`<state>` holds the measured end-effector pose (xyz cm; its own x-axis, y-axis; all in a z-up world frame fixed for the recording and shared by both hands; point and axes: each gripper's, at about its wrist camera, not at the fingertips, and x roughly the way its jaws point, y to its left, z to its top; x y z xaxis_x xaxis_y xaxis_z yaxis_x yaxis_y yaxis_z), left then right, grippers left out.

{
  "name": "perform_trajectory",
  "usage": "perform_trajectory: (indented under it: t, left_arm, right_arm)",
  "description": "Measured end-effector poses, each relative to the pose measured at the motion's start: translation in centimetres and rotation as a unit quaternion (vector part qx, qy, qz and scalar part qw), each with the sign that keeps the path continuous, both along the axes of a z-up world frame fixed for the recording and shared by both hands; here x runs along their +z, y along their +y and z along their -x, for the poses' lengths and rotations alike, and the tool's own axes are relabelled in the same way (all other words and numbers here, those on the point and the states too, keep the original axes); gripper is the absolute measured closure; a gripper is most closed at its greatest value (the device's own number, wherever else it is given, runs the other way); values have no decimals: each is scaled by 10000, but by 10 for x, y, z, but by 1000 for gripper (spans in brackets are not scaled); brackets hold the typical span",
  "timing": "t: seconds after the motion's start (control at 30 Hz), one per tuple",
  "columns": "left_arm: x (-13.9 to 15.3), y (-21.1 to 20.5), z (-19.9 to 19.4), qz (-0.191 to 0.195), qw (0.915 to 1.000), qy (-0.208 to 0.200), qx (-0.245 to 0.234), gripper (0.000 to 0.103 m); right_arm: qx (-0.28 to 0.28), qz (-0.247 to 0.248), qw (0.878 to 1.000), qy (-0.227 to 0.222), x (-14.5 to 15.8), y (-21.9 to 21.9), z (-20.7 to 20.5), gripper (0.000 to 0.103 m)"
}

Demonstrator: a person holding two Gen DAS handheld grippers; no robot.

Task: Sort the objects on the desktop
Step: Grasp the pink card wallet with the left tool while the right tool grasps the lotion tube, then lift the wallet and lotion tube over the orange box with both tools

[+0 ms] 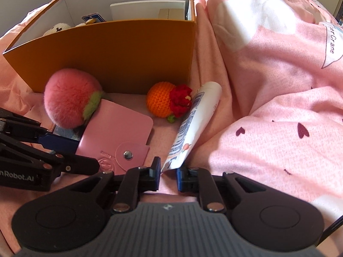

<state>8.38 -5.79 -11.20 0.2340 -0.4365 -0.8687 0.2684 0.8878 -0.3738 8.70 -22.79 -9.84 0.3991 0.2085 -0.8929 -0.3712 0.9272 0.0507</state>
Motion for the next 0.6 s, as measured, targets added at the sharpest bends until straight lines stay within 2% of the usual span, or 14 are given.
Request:
perform_trajectory:
  t: [0.07, 0.13, 0.27, 0.6]
  left_arm:
    - [2, 1, 2, 17, 10000, -46, 18, 69]
    - [4, 2, 4, 40, 9999, -121, 20, 71]
    - [14, -3, 8, 178, 9989, -424, -111, 79]
    - [7, -24, -11, 367, 9989, -277, -90, 79]
  right_arm:
    - [-17, -30, 10000, -37, 2, -2, 2, 92]
    - [-23, -57, 9999, -102, 6, -4, 5, 92]
    - [-73, -106, 9995, -277, 17, -7, 11, 96]
    - [-302, -93, 9972, -677, 35, -13, -1, 99]
